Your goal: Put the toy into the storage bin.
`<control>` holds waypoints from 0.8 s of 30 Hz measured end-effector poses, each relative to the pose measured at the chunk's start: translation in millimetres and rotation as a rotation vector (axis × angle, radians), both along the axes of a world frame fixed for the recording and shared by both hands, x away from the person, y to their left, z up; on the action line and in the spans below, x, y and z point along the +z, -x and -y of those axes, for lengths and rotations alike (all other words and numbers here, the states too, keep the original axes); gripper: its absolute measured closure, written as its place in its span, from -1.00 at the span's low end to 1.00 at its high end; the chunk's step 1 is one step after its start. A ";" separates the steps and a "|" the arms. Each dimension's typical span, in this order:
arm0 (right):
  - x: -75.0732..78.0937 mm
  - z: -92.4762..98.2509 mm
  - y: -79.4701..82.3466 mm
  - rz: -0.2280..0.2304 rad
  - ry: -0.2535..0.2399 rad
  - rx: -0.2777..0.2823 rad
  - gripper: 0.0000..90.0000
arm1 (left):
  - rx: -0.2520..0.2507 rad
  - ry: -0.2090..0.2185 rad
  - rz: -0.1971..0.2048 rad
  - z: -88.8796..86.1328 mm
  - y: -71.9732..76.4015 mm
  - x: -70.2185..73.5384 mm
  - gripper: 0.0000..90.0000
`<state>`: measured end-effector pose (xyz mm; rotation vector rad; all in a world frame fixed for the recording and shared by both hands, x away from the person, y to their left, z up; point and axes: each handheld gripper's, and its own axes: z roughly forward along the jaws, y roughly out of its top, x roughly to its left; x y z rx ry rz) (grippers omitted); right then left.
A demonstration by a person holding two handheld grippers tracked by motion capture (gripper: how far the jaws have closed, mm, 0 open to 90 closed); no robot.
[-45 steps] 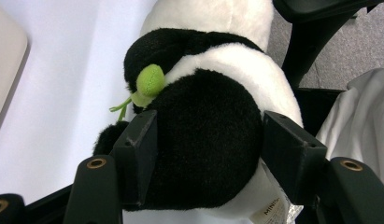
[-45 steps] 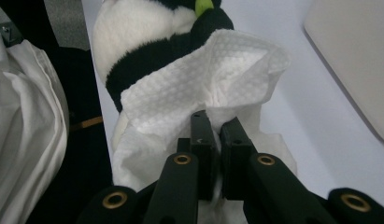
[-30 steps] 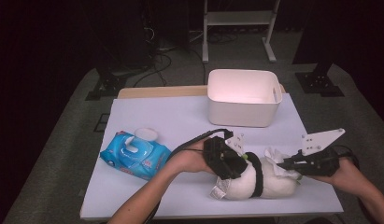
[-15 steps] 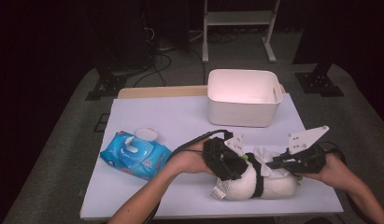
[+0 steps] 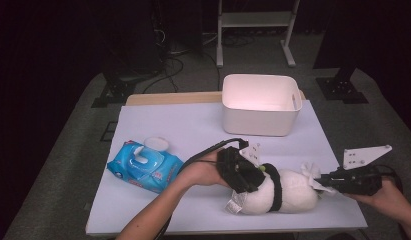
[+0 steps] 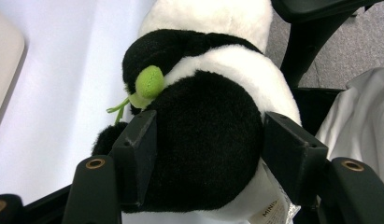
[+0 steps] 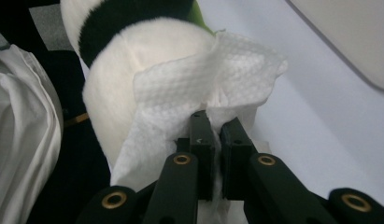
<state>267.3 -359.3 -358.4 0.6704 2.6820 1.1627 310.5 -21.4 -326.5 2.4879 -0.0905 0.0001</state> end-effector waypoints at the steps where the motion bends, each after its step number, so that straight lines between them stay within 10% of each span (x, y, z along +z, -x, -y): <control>1: -2.5 2.1 0.7 -0.006 -0.006 -0.009 0.89 | 0.002 0.001 -0.001 0.4 0.0 0.0 -0.18; 24: 25.3 -47.6 -0.7 0.057 0.029 0.125 0.88 | 0.010 0.009 0.008 6.5 -2.4 -0.2 -0.19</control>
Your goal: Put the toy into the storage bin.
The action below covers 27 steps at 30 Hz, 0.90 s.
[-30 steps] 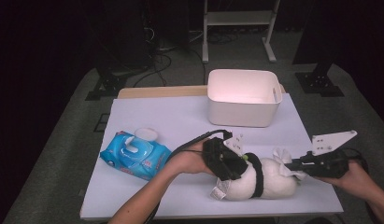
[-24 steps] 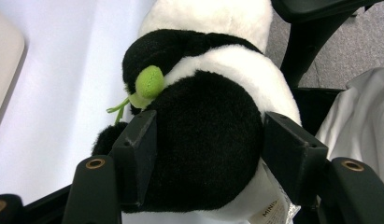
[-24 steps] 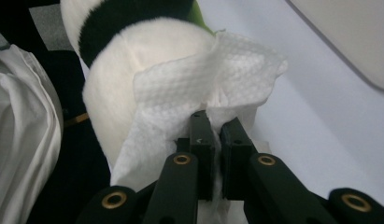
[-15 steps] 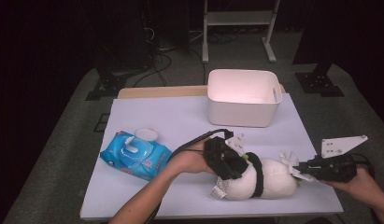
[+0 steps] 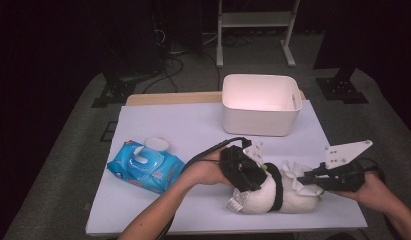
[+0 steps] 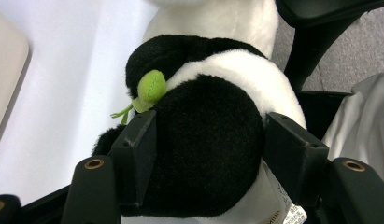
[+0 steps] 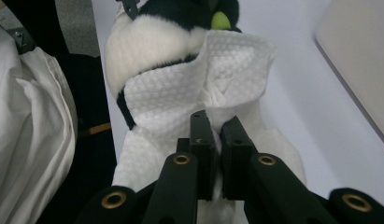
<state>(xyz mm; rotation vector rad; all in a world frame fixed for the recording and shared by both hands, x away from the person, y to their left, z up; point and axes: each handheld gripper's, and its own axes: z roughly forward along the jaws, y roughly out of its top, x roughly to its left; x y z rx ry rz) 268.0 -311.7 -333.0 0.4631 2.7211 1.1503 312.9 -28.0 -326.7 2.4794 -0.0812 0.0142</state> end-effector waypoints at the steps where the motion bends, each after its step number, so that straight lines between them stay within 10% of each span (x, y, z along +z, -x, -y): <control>1: -0.1 5.1 1.9 -0.004 0.002 -0.014 0.88 | 0.006 0.005 0.000 0.0 -0.3 -0.3 -0.19; 6: -2.3 17.9 7.5 -0.008 -0.005 -0.053 0.88 | 0.003 0.000 0.005 4.8 -0.7 0.3 -0.19; 20: -3.4 -46.1 -17.1 -0.007 0.066 0.098 0.87 | 0.008 -0.013 0.010 7.2 -2.7 2.2 -0.19; 27: -7.8 -39.6 -19.4 -0.028 0.078 0.071 0.89 | 0.018 0.018 0.021 3.2 -1.0 9.7 -0.23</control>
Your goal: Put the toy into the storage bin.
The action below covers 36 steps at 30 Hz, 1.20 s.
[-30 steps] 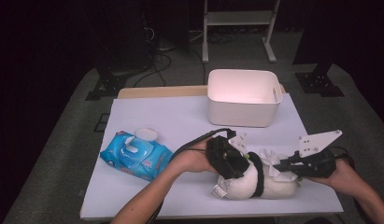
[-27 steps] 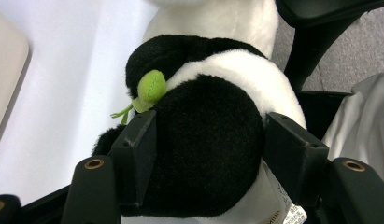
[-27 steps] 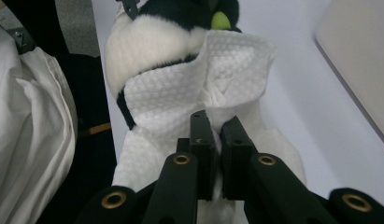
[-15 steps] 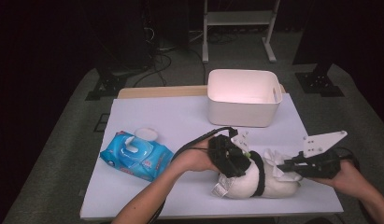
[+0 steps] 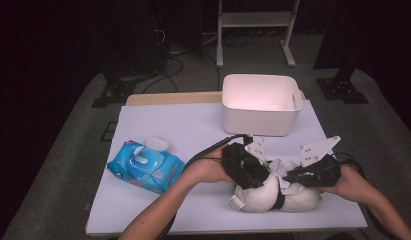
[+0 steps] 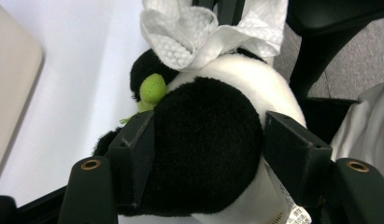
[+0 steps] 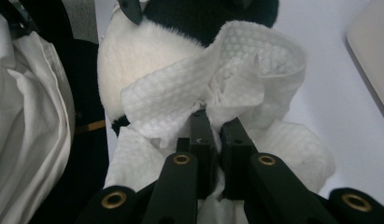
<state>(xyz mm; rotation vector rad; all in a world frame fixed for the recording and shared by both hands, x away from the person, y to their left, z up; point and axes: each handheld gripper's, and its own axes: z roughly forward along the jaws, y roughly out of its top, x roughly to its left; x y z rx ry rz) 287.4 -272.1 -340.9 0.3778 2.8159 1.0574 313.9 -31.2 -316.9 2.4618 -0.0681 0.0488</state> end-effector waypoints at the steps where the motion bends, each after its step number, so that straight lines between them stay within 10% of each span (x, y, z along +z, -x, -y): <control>1: -0.3 1.6 0.2 -0.004 -0.002 -0.008 0.89 | -0.001 0.003 0.003 -0.7 0.5 2.1 -0.23; 9: -1.5 15.4 -1.4 0.005 -0.020 -0.038 0.89 | 0.027 0.039 -0.016 -11.7 1.1 10.9 -0.37; 20: -3.3 48.1 4.7 -0.009 -0.077 -0.116 0.89 | 0.017 0.027 -0.072 -5.7 0.3 -16.8 -0.41; 36: -8.1 72.9 14.0 -0.014 -0.116 -0.161 0.89 | 0.018 0.124 -0.135 -2.1 -6.6 -38.9 -0.53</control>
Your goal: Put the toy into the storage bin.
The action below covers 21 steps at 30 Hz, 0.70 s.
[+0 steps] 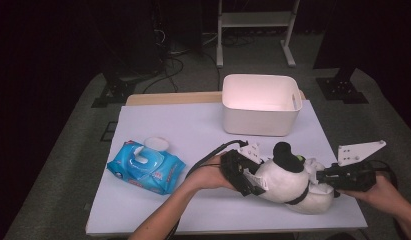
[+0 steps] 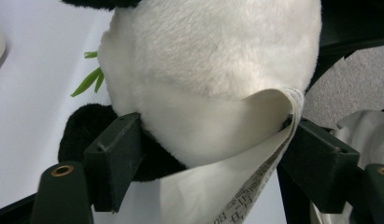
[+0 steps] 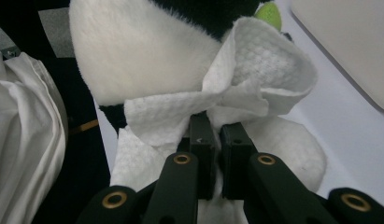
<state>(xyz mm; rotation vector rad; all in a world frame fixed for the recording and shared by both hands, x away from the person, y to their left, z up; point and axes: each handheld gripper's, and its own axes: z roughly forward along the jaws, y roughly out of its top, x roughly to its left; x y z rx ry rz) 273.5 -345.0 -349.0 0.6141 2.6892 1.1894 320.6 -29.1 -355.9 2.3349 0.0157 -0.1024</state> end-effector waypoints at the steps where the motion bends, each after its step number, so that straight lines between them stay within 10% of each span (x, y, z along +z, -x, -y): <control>1: -0.1 0.7 0.5 -0.001 -0.002 -0.005 0.89 | -0.002 0.007 0.002 0.8 -0.1 -0.8 -0.55; 21: -3.5 11.3 4.7 -0.003 -0.027 -0.025 0.89 | 0.015 0.138 -0.008 6.1 -2.1 -8.1 -0.78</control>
